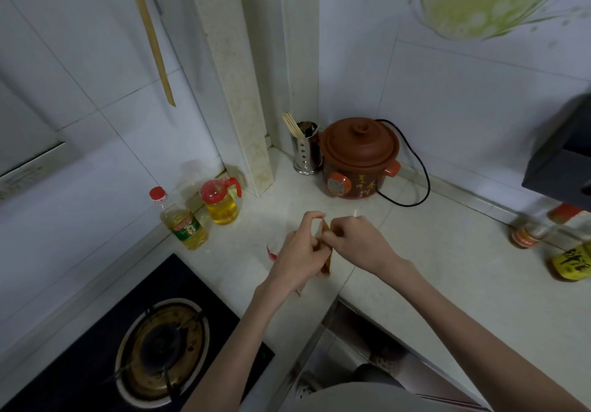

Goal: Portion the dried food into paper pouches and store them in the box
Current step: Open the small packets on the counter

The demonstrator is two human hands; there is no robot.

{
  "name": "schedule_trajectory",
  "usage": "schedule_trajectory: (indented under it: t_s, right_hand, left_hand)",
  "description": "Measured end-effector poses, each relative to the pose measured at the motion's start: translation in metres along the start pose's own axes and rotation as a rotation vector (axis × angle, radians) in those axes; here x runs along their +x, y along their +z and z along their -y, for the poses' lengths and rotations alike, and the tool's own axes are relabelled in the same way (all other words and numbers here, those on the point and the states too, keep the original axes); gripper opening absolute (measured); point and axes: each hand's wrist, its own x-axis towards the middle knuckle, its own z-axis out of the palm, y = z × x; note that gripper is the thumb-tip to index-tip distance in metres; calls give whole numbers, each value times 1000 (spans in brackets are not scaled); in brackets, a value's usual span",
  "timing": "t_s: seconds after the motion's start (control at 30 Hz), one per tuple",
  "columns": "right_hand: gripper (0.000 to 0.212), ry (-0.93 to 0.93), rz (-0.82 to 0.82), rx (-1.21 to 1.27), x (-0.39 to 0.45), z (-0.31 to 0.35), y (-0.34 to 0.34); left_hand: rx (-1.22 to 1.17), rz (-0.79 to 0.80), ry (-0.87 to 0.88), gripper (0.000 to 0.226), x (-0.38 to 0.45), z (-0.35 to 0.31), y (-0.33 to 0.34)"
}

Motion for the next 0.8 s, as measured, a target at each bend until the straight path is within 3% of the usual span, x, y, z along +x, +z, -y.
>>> schedule_trajectory:
  t_s: [0.1,0.23,0.4,0.47,0.63,0.8]
  right_hand:
    - [31,138,32,-31,5,0,4]
    - [33,209,62,-174,11,-11,-16]
    - [33,250,108,-52,12,-4,-1]
    - [28,288,173,34,10,-11,-3]
    - [32,338,149,157,6,-24,-22]
    - [37,346,30,177,-7,-24,-21]
  left_hand:
    - [64,-16,28,63,1,-1,2]
    - [176,-164,-20,51,9,8,-14]
    - [-89,-105,8,41,15,2,-11]
    - [-83,-108,39,42,17,5,-12]
    - [20,-136,54,39,18,17,-6]
    - [-69,8,230,43,20,20,19]
